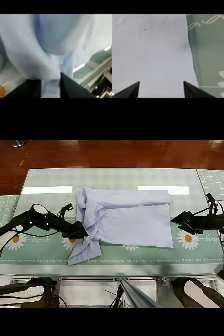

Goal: Fold the shirts.

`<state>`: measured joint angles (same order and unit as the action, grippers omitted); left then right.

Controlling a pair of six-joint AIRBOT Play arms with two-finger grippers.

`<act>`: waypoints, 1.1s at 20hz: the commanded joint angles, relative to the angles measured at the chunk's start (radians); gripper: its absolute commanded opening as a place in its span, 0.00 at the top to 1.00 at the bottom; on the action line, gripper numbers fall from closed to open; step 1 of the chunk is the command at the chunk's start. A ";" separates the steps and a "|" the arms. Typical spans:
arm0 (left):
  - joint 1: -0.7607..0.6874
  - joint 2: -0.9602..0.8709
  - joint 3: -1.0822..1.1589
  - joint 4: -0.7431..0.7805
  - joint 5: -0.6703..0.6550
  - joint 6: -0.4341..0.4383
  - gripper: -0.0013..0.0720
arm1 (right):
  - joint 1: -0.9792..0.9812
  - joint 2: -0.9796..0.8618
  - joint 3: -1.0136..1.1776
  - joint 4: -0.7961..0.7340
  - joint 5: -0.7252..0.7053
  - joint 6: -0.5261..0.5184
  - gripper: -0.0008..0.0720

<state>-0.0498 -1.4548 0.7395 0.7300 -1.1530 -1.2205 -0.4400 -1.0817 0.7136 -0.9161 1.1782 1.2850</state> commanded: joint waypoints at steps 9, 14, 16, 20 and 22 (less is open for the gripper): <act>-0.013 0.002 0.042 -0.013 -0.016 0.024 0.95 | -0.176 -0.002 -0.013 -0.194 0.060 0.070 0.14; -0.013 0.006 0.140 -0.013 -0.122 0.024 0.95 | -0.204 -0.006 -0.094 -0.252 0.109 0.092 0.14; -0.013 0.007 0.182 -0.013 -0.158 0.024 0.95 | -0.187 -0.028 -0.113 -0.253 0.122 0.099 0.14; -0.013 0.008 0.225 -0.013 -0.172 0.023 0.95 | -0.108 -0.108 -0.113 -0.238 0.132 0.097 0.14; -0.013 0.007 0.225 -0.013 -0.172 0.023 0.95 | -0.065 -0.138 -0.113 -0.200 0.117 0.079 0.14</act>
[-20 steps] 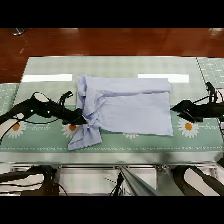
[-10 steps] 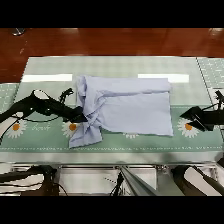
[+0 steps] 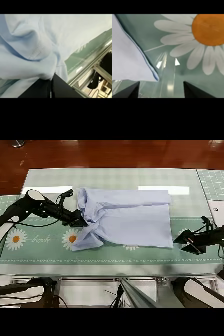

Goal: Fold the shirts.

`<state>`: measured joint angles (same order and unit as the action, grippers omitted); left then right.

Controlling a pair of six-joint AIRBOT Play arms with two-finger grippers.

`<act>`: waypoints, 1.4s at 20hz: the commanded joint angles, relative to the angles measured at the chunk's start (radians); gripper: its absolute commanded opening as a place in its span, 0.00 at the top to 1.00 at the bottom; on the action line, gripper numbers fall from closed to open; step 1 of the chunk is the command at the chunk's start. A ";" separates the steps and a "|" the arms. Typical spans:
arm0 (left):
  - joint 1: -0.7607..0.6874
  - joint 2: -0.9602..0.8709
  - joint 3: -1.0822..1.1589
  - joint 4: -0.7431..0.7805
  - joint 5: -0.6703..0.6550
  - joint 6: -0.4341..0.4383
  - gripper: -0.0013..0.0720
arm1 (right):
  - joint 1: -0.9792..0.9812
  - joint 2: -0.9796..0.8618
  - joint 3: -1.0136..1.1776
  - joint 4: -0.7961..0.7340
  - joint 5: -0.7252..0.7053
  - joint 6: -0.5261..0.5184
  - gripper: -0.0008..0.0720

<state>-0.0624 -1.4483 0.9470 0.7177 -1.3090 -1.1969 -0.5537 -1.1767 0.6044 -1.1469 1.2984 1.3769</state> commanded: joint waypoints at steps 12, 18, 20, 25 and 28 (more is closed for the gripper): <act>0.000 0.001 0.018 -0.005 0.004 0.000 0.95 | 0.306 -0.126 0.152 0.174 -0.175 -0.017 0.96; 0.013 0.016 0.153 -0.078 0.006 0.000 0.95 | 0.379 -0.117 0.458 0.168 -0.037 -0.028 0.96; 0.030 0.050 0.321 -0.169 0.020 0.029 0.95 | 0.379 -0.096 0.731 0.145 0.011 0.003 0.96; 0.096 0.156 0.840 -0.242 0.266 -0.063 0.95 | 0.378 -0.091 1.510 0.052 0.033 0.106 0.96; 0.134 0.241 1.037 -0.169 0.338 -0.082 0.95 | 0.378 0.017 1.637 0.045 -0.041 0.116 0.96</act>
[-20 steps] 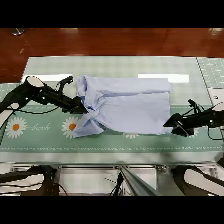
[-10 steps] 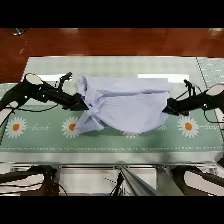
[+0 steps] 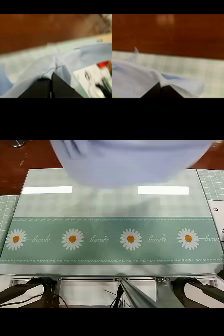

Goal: Fold the shirts.

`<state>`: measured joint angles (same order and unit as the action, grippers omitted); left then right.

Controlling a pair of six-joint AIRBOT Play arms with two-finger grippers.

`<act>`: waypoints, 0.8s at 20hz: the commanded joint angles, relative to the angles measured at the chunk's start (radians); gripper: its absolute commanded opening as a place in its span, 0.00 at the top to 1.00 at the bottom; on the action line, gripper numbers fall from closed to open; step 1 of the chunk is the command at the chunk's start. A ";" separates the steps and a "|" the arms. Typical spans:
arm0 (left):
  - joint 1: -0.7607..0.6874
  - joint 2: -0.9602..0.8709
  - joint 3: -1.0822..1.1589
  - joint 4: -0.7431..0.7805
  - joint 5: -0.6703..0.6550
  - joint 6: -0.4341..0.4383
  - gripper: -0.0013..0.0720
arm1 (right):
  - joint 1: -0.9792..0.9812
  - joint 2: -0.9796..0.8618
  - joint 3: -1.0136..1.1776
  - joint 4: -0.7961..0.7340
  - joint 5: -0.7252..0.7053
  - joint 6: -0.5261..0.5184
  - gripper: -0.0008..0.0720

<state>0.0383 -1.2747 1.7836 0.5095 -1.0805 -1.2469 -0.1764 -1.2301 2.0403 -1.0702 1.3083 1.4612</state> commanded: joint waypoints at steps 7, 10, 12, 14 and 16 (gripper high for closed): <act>0.037 0.398 0.247 0.516 0.034 -0.113 0.96 | 0.001 0.445 0.020 -0.074 -0.047 -0.027 0.96; 0.037 0.517 0.227 0.605 -0.019 -0.148 0.95 | 0.001 0.531 0.018 -0.130 0.006 -0.007 0.96; 0.037 0.575 0.187 0.607 -0.037 -0.199 0.95 | 0.001 0.547 0.018 -0.134 0.058 0.007 0.96; 0.037 0.603 0.143 0.606 -0.074 -0.245 0.95 | 0.001 0.543 0.005 -0.134 0.114 0.013 0.96; 0.037 0.606 0.079 0.605 -0.183 -0.288 0.95 | 0.001 0.543 -0.051 -0.145 0.201 0.024 0.96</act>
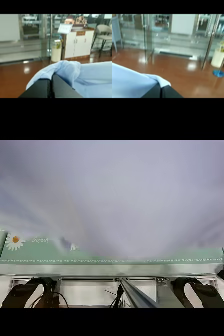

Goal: Fold the shirts.

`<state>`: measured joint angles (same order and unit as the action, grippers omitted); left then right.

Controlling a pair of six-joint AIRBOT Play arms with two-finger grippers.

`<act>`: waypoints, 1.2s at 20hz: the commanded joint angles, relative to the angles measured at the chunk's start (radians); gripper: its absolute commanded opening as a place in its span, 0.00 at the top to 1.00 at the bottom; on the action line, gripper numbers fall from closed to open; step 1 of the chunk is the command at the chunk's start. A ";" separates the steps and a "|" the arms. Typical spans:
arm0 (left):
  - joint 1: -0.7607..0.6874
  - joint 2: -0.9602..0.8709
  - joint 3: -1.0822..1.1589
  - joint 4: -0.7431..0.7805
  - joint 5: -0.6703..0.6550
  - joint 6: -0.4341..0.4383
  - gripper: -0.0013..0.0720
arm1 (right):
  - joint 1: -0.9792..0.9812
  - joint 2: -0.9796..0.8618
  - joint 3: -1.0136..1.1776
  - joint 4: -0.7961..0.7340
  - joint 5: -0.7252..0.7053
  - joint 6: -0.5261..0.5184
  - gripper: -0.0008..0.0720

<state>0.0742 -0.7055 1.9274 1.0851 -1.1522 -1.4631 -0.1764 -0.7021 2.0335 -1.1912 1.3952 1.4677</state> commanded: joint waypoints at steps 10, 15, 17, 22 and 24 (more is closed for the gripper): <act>-0.006 -0.178 -0.873 -0.291 0.291 0.084 0.95 | 0.000 -0.243 -0.582 -0.029 -0.029 -0.066 0.96; -0.113 -0.556 -0.745 -0.387 0.367 0.154 0.95 | -0.016 -0.626 -0.489 -0.048 -0.118 -0.048 0.96; -0.138 -0.693 -0.662 -0.387 0.367 0.154 0.95 | -0.016 -0.760 -0.426 -0.045 -0.140 -0.028 0.96; -0.143 -0.907 -0.518 -0.387 0.367 0.153 0.95 | -0.014 -0.964 -0.361 0.129 -0.316 -0.012 0.96; -0.143 -0.937 -0.511 -0.387 0.367 0.154 0.95 | -0.013 -1.016 -0.361 0.248 -0.377 -0.012 0.96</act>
<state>-0.0643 -1.5631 1.3769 0.7048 -0.7876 -1.3128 -0.1913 -1.6222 1.6562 -1.1034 1.1278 1.4494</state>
